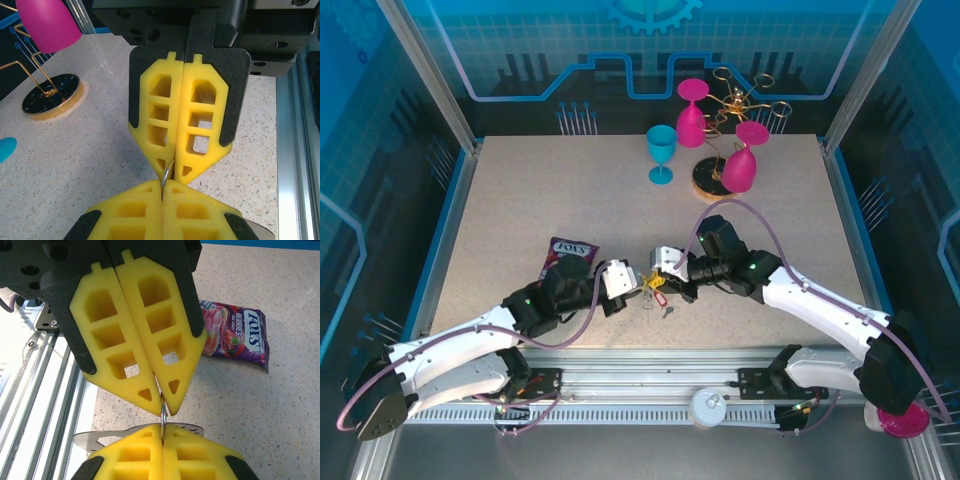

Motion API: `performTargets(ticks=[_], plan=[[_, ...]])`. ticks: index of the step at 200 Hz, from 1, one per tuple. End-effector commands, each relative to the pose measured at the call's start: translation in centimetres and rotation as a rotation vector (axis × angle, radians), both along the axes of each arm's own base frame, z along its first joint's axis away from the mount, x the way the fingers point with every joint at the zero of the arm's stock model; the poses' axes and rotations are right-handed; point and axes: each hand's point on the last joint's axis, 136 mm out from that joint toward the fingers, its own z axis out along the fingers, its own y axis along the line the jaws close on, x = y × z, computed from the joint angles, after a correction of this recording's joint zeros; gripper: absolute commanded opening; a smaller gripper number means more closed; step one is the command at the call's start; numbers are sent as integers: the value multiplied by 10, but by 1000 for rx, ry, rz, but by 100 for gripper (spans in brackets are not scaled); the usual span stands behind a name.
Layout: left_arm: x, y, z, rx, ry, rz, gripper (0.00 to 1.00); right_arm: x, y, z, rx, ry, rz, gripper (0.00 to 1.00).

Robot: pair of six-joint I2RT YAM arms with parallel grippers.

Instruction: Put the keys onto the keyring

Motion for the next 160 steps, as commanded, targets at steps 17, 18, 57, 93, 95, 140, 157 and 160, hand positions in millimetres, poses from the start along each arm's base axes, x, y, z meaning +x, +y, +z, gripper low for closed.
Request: performTargets(ticks=[17, 18, 57, 93, 95, 140, 157, 160], plan=[[-3, -2, -6, 37, 14, -27, 0, -12, 20, 34, 107, -27, 92, 0], [-3, -3, -6, 37, 14, -28, 0, -12, 20, 34, 107, -27, 92, 0], [-4, -3, -6, 38, 17, -34, 0, -12, 21, 38, 124, -33, 89, 0], [-5, -3, -7, 40, 20, -36, 0, -12, 22, 38, 125, -34, 87, 0], [-5, -2, -7, 41, 20, -37, 0, -12, 22, 39, 125, -35, 87, 0], [-7, -4, -7, 44, 26, -48, 0, -12, 22, 40, 129, -36, 84, 0], [-7, -4, -7, 45, 25, -55, 0, -12, 23, 42, 134, -37, 84, 0], [-7, -4, -7, 46, 25, -57, 0, -12, 23, 42, 135, -37, 84, 0]])
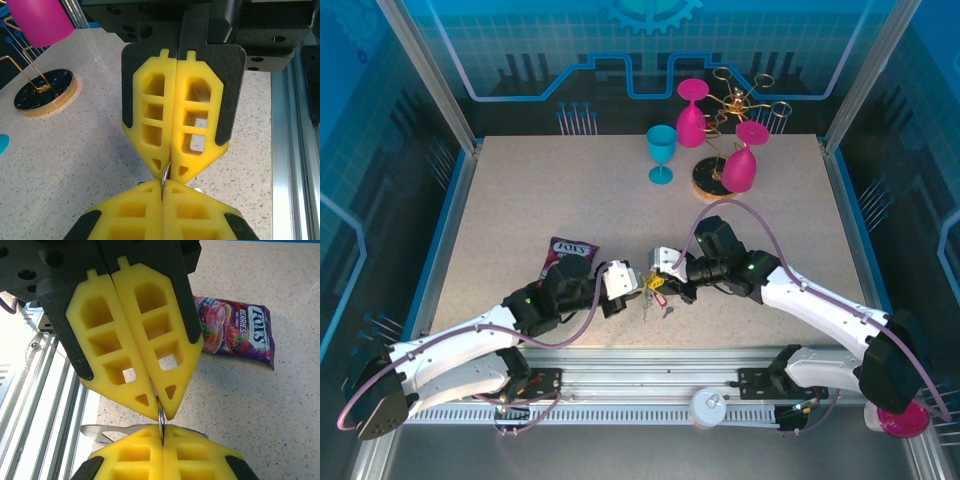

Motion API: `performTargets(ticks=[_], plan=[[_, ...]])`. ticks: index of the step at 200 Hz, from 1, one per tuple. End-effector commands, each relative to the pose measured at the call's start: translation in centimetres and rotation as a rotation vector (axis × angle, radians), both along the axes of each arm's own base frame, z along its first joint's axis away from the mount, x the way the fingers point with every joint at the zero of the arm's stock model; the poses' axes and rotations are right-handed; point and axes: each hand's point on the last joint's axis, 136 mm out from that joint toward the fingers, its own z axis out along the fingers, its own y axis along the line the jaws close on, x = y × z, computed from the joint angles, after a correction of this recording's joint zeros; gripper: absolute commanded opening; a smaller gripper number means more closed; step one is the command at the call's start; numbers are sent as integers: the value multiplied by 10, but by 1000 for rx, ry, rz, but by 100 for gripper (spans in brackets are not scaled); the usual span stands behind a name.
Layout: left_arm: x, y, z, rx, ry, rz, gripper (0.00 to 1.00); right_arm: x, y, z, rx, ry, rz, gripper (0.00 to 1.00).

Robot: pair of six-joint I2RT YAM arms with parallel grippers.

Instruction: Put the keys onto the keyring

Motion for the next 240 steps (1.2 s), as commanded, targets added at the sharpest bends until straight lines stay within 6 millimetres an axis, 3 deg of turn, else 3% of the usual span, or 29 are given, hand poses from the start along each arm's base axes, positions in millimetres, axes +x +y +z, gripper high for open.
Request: performTargets(ticks=[1, 140, 144, 165, 181, 209, 223, 240], plan=[[-4, -4, -3, 31, 8, -41, 0, -11, 22, 44, 140, -60, 90, 0], [-2, -2, -4, 31, -9, -29, 0, -10, 21, 50, 174, -52, 59, 0], [-1, -2, -3, 27, -15, -20, 0, -7, 19, 50, 176, -53, 35, 0], [8, 6, 5, -3, -72, 45, 0, 14, 3, 43, 177, -22, -140, 38], [14, 13, 13, -35, -114, 100, 0, 41, -25, 31, 158, 35, -400, 55], [21, 22, 18, -67, -142, 166, 0, 66, -76, -2, 165, 229, -829, 49], [22, 23, 17, -71, -135, 178, 0, 66, -94, -23, 141, 338, -979, 41], [22, 24, 15, -75, -113, 189, 0, 53, -97, -49, 71, 443, -1020, 36]])
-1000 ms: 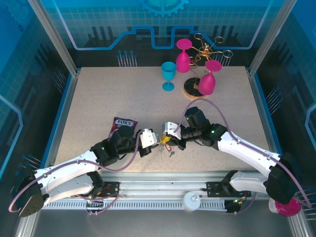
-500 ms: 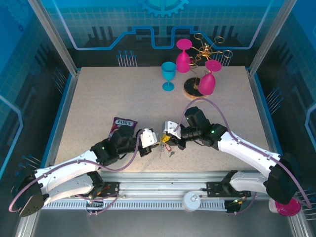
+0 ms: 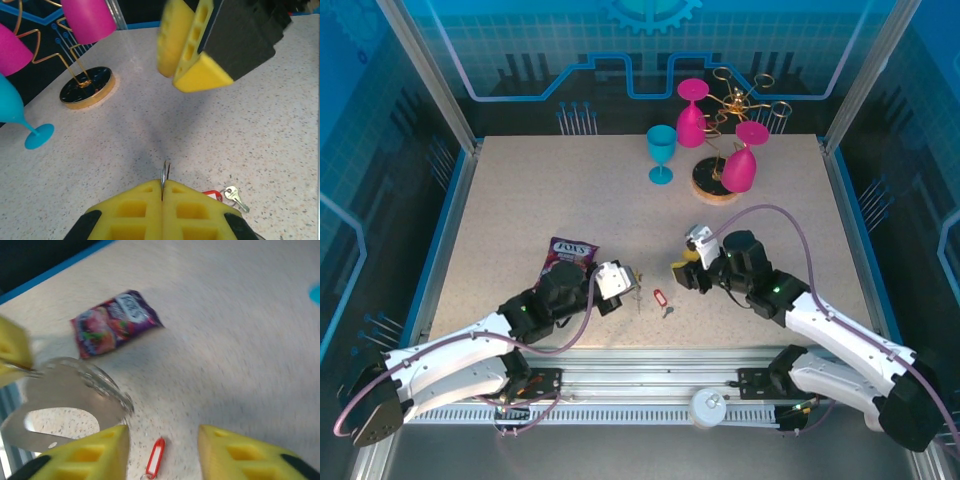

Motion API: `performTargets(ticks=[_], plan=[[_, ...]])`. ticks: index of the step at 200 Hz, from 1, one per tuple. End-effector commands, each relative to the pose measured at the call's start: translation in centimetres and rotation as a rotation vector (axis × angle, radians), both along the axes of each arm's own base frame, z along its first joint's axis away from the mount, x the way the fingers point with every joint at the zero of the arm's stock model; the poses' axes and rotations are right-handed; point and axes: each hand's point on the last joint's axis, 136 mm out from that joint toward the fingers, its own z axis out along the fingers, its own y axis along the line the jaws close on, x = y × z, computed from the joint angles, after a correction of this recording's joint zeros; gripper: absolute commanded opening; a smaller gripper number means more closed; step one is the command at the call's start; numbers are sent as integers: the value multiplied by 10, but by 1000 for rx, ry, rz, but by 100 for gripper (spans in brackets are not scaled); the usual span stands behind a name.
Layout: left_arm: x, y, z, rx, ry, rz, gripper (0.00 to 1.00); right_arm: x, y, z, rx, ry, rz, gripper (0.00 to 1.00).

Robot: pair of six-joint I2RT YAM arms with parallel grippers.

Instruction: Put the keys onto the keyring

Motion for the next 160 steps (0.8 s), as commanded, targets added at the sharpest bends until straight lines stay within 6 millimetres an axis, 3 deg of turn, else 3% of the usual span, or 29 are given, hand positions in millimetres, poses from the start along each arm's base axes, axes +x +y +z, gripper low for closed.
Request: performTargets(ticks=[1, 33, 65, 103, 119, 160], plan=[[6, 3, 15, -59, -26, 49, 0, -2, -25, -40, -1, 230, -247, 36], [6, 6, 11, -57, 5, 66, 0, -25, -22, -78, -162, 406, -211, 40], [10, 15, 2, -17, 14, 114, 0, -41, 1, -104, -266, 568, -85, 41], [14, 18, -4, 11, 24, 144, 0, -36, 5, -121, -351, 607, -121, 43], [14, 20, -5, 5, 35, 155, 0, -37, 17, -124, -331, 625, -114, 47], [11, 23, -4, -10, 40, 158, 0, -29, 44, -134, -295, 657, -69, 46]])
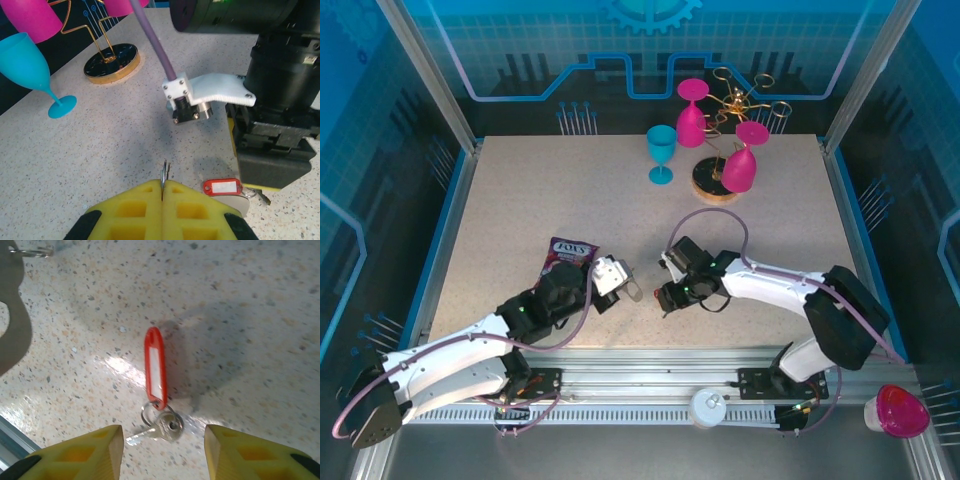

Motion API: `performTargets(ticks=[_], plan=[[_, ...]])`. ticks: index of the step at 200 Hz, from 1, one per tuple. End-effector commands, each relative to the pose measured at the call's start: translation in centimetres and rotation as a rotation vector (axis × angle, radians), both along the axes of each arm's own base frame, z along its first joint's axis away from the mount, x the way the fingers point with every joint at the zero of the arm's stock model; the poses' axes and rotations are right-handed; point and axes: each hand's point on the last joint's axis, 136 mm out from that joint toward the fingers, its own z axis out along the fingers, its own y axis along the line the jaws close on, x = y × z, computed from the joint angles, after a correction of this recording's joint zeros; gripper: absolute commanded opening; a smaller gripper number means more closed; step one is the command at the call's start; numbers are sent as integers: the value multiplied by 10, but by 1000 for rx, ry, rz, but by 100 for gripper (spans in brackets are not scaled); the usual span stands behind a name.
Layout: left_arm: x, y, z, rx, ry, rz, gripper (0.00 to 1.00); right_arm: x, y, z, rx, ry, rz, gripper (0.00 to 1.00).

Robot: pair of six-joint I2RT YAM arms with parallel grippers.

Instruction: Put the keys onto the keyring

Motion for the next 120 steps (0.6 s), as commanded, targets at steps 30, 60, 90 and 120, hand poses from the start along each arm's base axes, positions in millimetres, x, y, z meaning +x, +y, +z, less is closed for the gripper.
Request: performTargets(ticks=[30, 60, 90, 120], plan=[[-1, 4, 5, -27, -11, 16, 0, 14, 28, -9, 26, 17, 17, 39], [-2, 3, 5, -26, -10, 11, 0, 18, 35, -17, 27, 33, 23, 22], [-3, 4, 2, -18, -7, 11, 0, 26, 28, -7, 14, -8, -9, 0], [-5, 1, -5, -5, 7, -14, 0, 37, 7, 28, 39, -96, -111, 0]])
